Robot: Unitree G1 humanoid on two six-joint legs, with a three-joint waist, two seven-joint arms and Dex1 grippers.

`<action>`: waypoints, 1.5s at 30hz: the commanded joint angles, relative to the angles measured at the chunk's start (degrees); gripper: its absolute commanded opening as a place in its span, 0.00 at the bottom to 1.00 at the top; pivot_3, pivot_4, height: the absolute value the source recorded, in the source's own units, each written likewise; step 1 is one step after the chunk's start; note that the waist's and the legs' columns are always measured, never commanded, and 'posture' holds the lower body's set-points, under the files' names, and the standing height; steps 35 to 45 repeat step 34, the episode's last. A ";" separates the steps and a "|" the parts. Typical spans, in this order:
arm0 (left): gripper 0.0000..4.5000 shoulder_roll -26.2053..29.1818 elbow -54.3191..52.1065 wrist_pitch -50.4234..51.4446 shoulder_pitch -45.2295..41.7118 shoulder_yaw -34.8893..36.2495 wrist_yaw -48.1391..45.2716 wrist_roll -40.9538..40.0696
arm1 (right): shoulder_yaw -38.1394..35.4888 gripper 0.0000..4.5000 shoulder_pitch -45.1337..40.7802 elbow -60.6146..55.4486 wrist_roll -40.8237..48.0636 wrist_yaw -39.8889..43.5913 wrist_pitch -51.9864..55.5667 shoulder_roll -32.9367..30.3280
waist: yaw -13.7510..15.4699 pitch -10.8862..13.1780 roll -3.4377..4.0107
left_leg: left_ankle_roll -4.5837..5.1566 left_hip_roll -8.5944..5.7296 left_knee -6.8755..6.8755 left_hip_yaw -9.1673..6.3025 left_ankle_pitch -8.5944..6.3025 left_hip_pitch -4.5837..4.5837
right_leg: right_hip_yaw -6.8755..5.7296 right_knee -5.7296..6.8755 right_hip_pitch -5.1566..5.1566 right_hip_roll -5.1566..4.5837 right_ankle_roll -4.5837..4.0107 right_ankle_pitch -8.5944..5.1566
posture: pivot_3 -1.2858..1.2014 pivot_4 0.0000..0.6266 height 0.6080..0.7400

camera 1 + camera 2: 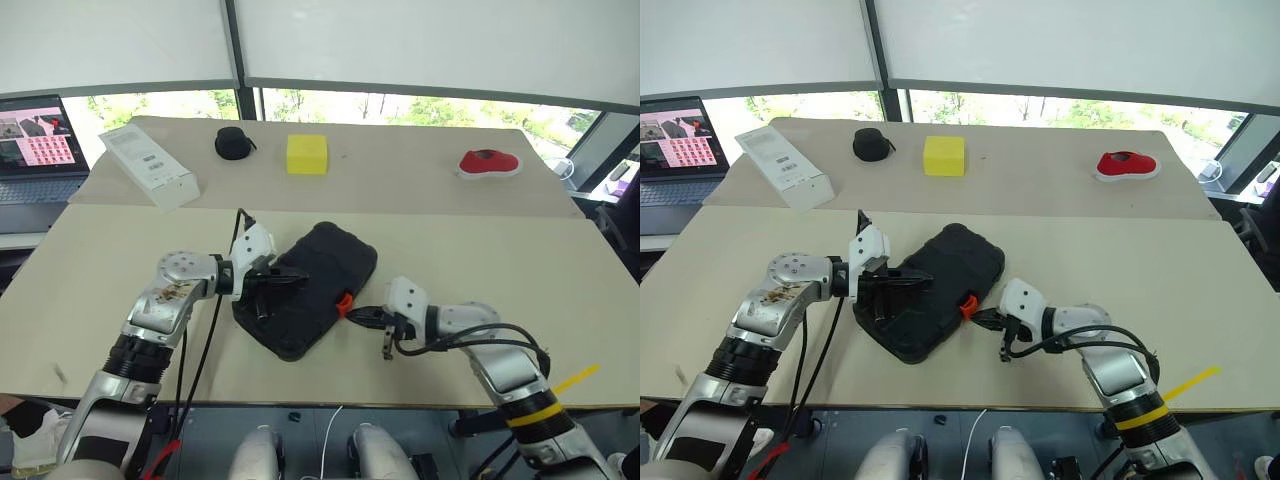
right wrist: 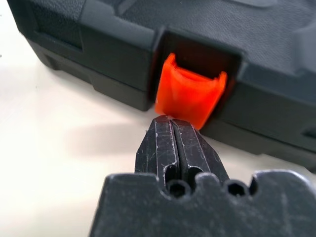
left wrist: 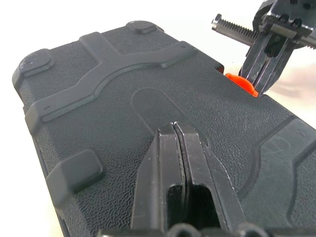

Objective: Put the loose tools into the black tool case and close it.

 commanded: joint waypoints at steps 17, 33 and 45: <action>0.47 4.02 -4.47 -10.13 16.11 14.02 -0.61 -6.79 | -10.81 0.32 6.83 -6.78 8.77 5.83 -2.46 -7.95 | -1.03 -0.09 0.16 | -0.01 0.03 -0.34 -0.28 -0.01 -0.01 | 0.02 -0.18 -0.05 -0.05 -0.05 -0.03 | 0.52 0.24 1.00; 1.00 7.22 -8.82 -22.22 43.88 32.67 8.58 -5.23 | -19.16 0.99 4.90 14.99 13.06 16.08 -25.12 -9.67 | 1.15 0.24 -0.14 | 0.00 0.09 -0.40 -0.23 -0.01 -0.50 | -0.08 -0.62 -0.48 -0.39 -0.01 0.05 | 0.52 0.24 1.00; 1.00 6.92 -9.16 -22.31 43.79 32.50 9.39 -5.12 | -19.03 0.99 4.49 15.97 12.88 16.12 -25.74 -9.59 | 1.15 0.24 -0.14 | 0.00 0.09 -0.40 -0.23 -0.01 -0.50 | -0.08 -0.62 -0.47 -0.39 -0.01 0.05 | 0.52 0.24 1.00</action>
